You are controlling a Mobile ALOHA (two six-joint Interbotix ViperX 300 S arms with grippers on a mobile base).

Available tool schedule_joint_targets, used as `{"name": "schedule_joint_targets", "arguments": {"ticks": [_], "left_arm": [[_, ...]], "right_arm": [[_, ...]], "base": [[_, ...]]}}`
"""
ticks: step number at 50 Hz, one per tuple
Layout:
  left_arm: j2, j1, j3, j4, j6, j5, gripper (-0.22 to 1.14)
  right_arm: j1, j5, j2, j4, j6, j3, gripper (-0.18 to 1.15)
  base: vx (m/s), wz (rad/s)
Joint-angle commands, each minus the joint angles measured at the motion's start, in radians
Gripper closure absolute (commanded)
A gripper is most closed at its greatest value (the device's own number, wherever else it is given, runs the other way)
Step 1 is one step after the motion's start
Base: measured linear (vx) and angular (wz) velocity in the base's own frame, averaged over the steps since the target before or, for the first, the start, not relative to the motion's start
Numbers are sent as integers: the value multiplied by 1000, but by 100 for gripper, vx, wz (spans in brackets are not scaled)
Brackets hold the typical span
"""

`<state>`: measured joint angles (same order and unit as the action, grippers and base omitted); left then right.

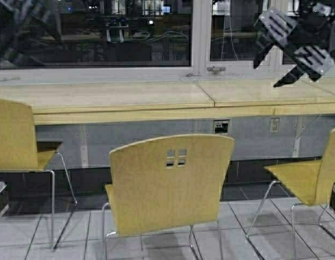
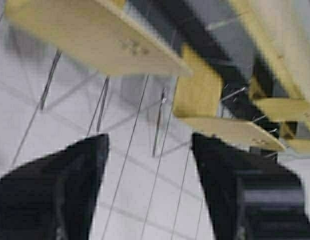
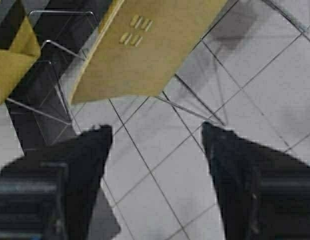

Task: Push the chairs under the table

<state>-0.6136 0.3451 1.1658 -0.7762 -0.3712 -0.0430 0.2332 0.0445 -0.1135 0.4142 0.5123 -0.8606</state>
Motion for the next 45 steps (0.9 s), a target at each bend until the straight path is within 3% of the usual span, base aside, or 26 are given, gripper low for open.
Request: {"name": "schedule_joint_targets", "arguments": {"ticks": [1,9,19,24,45], "left_arm": [[202,71,-104,-72,-2,-12,4],[476,146,-235,-147,-3,-55,4],[715,160,-328,-344,-77,-78,4],[802,164,-365,-393,-106,-87,4],[873,173,-391,-474,-202,-117,4]], "right_arm": [[0,11,51,60,5,57,6],[0,9,133,135,5,100,6],[9,-6,193,137,5,153,6],[28,-8,225,137,2,195,6],[110,-100,295,149,23,242,6]], "base": [[19,1],[19,2],[17,1],[18,0],[21,-8]]}}
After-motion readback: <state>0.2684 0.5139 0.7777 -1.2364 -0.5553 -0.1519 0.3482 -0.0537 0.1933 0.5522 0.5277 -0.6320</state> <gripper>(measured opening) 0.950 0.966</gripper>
